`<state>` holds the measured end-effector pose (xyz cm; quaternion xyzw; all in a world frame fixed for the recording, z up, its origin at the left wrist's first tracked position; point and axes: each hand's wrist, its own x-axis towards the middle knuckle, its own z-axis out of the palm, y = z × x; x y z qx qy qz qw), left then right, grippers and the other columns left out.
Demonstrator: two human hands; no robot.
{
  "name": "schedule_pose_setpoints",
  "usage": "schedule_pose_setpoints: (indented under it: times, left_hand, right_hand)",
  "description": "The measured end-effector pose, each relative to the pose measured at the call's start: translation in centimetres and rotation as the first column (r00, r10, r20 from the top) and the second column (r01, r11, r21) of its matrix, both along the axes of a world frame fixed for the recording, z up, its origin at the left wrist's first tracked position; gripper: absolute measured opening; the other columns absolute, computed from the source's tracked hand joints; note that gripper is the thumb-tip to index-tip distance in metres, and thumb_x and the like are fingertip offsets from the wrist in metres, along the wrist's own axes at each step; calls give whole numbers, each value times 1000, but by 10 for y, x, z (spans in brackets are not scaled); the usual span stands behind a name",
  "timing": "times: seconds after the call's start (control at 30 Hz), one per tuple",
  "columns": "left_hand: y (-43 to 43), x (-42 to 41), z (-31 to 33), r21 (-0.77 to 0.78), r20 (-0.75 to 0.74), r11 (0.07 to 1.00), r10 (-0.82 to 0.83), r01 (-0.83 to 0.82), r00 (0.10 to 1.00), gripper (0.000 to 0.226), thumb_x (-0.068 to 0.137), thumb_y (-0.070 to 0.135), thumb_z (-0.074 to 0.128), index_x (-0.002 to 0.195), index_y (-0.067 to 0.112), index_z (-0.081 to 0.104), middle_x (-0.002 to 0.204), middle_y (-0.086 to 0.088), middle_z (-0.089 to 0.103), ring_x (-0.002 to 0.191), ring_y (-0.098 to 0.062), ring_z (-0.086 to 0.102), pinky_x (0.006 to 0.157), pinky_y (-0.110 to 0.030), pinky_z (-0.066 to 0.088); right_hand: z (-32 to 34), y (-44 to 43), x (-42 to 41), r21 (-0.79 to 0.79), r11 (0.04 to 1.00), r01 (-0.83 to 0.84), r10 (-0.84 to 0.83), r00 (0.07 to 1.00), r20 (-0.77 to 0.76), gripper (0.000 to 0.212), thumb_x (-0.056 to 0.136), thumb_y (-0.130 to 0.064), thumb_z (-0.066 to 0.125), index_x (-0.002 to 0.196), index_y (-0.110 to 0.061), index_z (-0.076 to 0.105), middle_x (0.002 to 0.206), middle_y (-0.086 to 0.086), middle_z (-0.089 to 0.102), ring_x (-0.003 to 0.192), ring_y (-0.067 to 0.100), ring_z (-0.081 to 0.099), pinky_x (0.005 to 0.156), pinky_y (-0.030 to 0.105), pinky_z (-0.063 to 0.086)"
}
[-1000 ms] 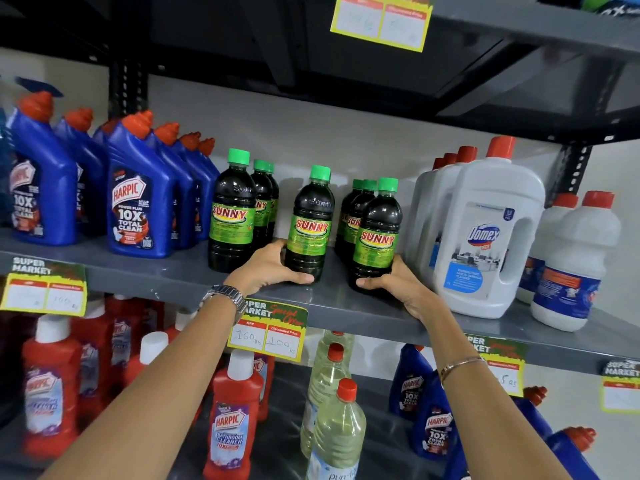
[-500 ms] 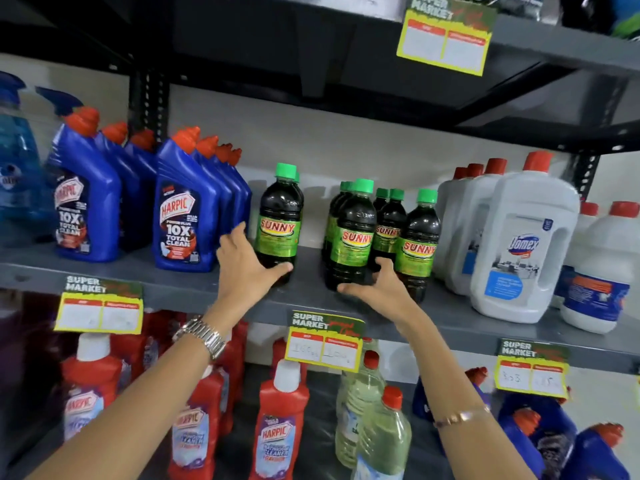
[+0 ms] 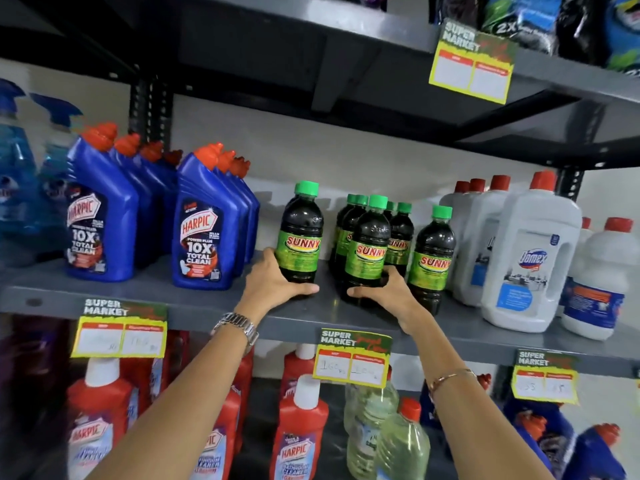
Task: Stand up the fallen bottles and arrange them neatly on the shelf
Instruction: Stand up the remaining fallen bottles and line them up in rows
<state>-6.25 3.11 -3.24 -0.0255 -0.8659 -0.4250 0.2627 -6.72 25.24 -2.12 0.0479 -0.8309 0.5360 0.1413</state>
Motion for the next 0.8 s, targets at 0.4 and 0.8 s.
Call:
schedule_pose_setpoints:
  times: [0.4, 0.8]
  left_hand:
    - [-4, 11, -2, 16, -47, 999, -32, 33, 998, 89, 56, 47, 85, 123, 9, 40, 125, -10, 54, 117, -26, 50, 95, -39, 43]
    - [-8, 9, -2, 49, -30, 994, -92, 93, 995, 87, 60, 42, 84, 127, 11, 39, 128, -7, 54, 117, -23, 50, 89, -28, 38]
  right_hand:
    - [-5, 3, 7, 61, 998, -35, 40, 996, -78, 86, 59, -33, 85, 130, -15, 40, 108, -6, 54, 99, 12, 51, 80, 22, 38]
    - [-5, 3, 4, 58, 998, 36, -29, 993, -118, 84, 56, -34, 86, 127, -13, 45, 118, 3, 60, 101, 15, 53, 84, 27, 43]
